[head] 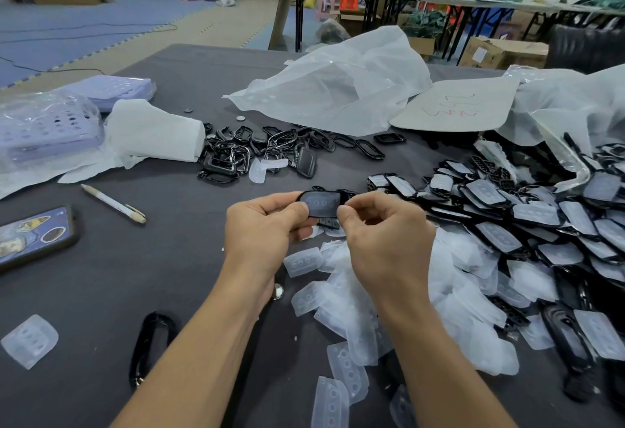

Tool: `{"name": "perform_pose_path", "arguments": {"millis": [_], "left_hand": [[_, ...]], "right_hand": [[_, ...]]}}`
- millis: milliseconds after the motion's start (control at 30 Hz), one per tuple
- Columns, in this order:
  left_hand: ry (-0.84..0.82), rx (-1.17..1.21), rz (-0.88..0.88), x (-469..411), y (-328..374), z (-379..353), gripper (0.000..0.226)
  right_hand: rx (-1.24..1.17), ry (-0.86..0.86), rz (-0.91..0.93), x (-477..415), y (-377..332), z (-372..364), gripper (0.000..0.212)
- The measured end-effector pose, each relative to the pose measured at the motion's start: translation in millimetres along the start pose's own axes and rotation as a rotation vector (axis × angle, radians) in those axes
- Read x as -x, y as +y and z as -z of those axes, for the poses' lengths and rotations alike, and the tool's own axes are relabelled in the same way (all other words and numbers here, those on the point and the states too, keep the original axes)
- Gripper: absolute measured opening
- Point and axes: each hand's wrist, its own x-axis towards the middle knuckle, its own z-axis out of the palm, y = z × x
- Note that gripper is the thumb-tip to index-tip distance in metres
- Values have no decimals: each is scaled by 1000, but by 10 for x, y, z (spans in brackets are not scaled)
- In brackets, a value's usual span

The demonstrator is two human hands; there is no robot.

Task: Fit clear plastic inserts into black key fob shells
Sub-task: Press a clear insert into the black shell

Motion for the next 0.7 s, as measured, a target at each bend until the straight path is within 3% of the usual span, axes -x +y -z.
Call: {"name": "perform_pose_path", "arguments": {"millis": [133,267,467,700], "left_hand": [[-18,26,10,-5,-4,-7,13],[-80,18,30,4,-21,-20,15],[-262,-38,37,41,7,6,41],[-236,-113,45,21,-18,32,24]], "right_hand": [[-8,22,-50,0,19,-20,15],[-182,-47,-177,-27,23,-11,13],[-379,-142,-226,-69,19,21,16],[-406,-167,-212,-87,40,16,18]]}}
